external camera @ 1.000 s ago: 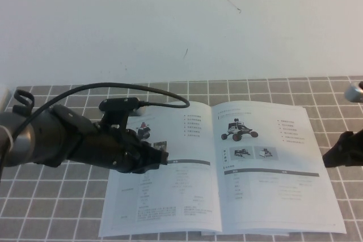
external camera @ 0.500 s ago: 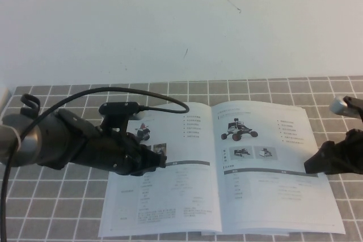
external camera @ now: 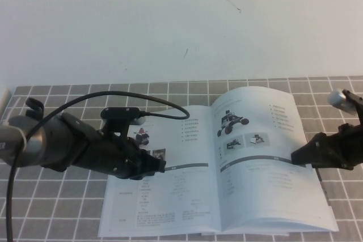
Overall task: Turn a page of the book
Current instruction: Open the closed book
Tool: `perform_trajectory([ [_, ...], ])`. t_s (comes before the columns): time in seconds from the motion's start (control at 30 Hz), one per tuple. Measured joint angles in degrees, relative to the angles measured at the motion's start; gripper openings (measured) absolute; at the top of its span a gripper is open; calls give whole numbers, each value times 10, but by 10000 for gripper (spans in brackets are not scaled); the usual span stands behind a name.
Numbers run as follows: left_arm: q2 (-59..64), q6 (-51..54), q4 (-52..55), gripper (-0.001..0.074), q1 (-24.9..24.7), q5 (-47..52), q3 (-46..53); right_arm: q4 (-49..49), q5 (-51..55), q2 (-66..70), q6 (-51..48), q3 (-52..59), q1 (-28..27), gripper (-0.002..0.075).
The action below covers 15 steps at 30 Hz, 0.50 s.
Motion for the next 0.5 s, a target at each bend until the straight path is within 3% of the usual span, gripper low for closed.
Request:
perform_trajectory([
  [0.5,0,0,0,-4,0,0,0,-14,178,0,67,-124,1,460],
])
